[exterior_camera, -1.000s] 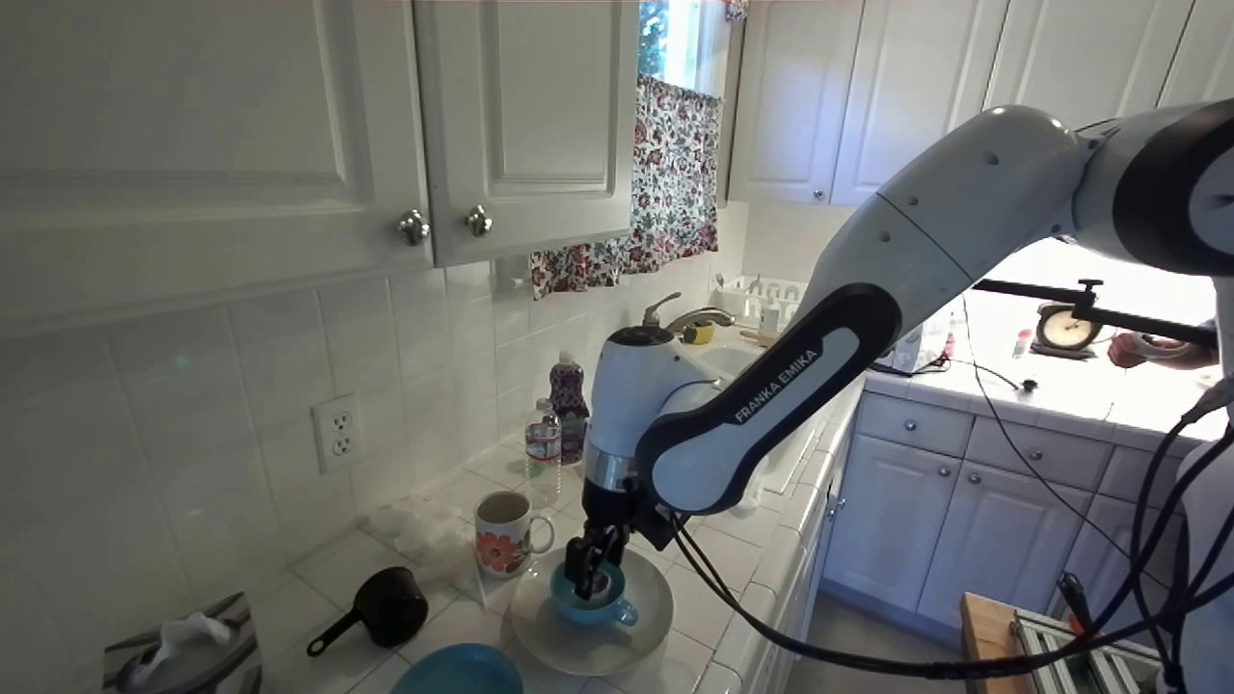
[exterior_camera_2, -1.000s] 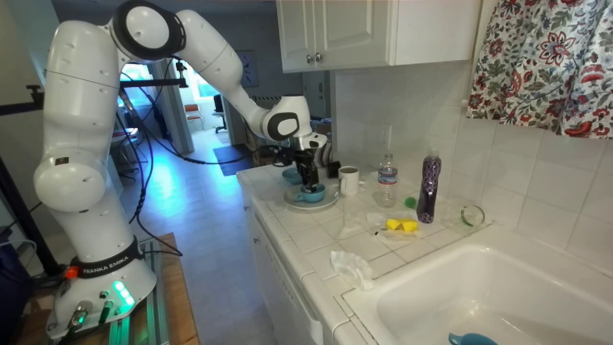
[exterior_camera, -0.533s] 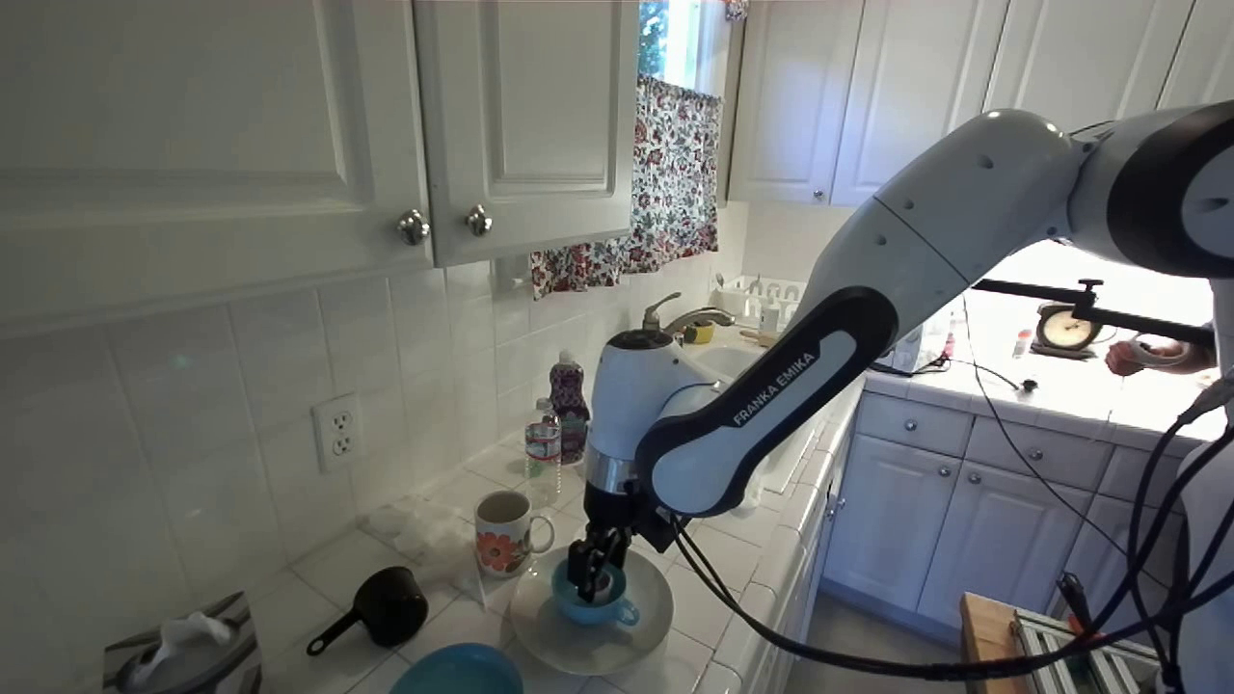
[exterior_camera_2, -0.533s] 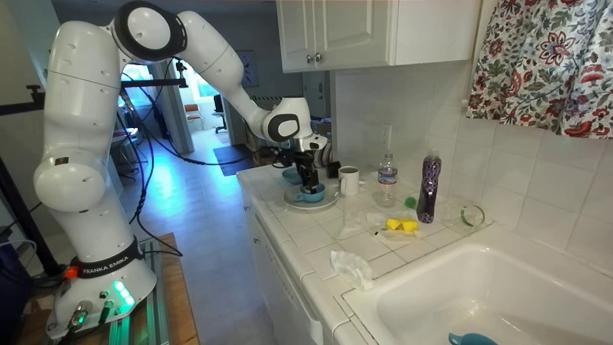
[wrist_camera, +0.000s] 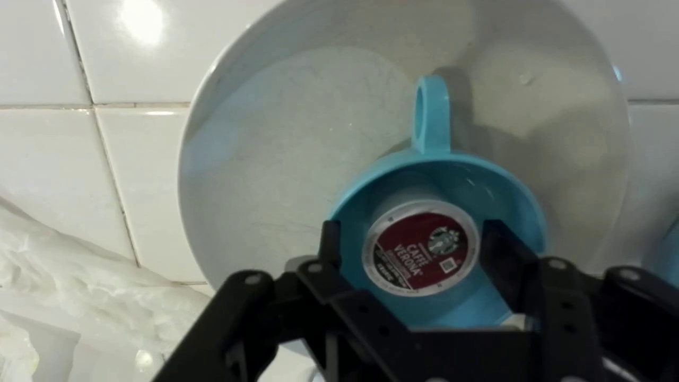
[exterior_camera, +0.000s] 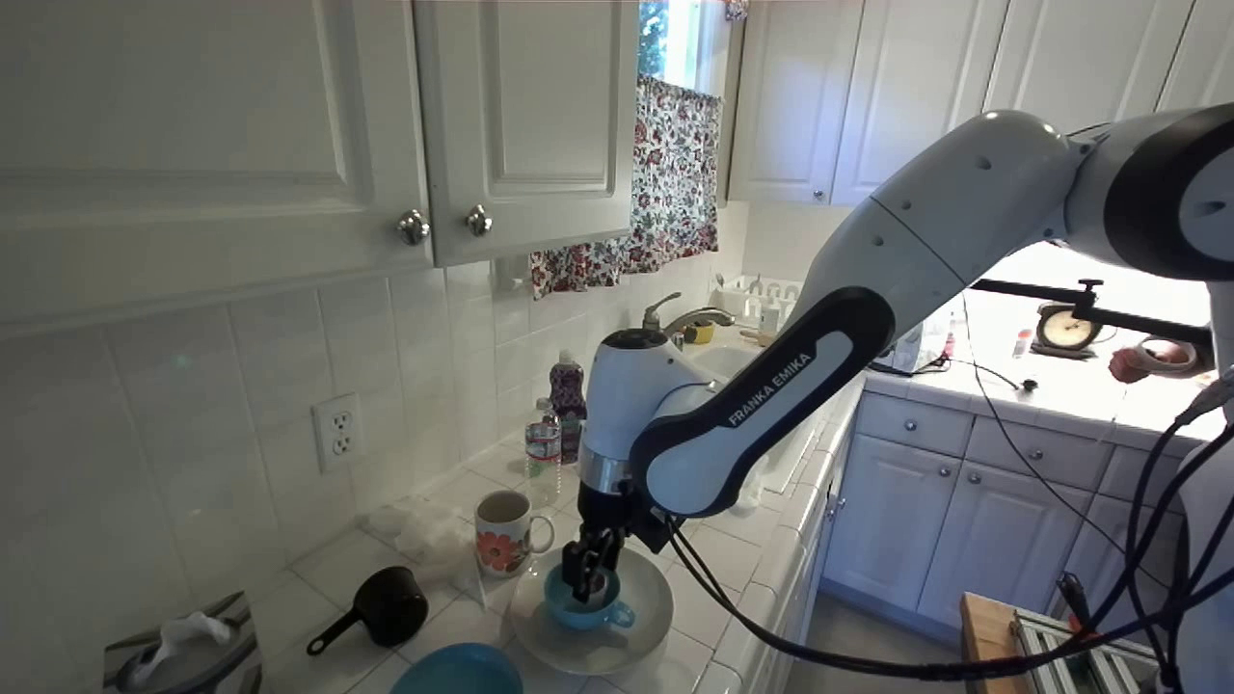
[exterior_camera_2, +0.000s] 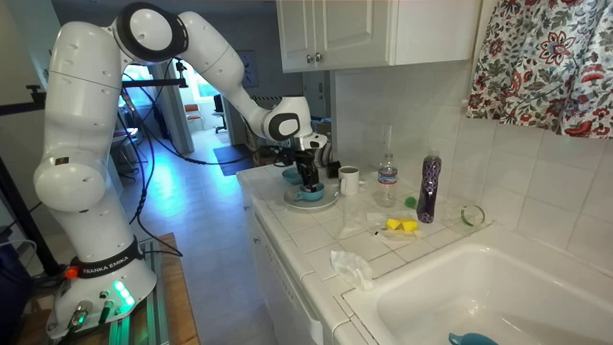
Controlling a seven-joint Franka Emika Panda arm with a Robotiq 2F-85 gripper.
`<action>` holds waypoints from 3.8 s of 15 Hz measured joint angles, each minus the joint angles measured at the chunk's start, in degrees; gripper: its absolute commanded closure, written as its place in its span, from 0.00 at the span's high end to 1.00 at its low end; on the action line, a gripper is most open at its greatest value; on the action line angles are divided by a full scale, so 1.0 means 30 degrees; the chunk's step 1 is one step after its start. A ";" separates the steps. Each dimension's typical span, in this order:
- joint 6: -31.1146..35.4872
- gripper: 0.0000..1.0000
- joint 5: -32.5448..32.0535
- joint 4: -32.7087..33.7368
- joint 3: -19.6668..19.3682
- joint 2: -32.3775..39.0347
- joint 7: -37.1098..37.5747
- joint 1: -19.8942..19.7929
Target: Remove the blue cup from the blue bowl, put it on the white plate, remove the white container from the blue cup and put it on the countertop
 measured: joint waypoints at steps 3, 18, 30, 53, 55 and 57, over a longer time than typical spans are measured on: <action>-0.0070 0.54 0.0000 0.0270 0.0052 0.0172 -0.0012 0.0029; -0.0393 0.27 -0.0026 0.0867 0.0162 0.0848 -0.0020 0.0196; -0.2061 0.27 -0.1827 0.1782 -0.0319 0.0564 0.0327 0.0894; -0.3535 0.27 -0.3640 0.2117 0.3088 -0.0660 -0.3700 0.2651; -0.4135 0.27 -0.3640 0.2116 0.3248 -0.0660 -0.4212 0.2649; -0.4932 0.27 -0.3640 0.2108 0.3310 -0.0656 -0.4607 0.2643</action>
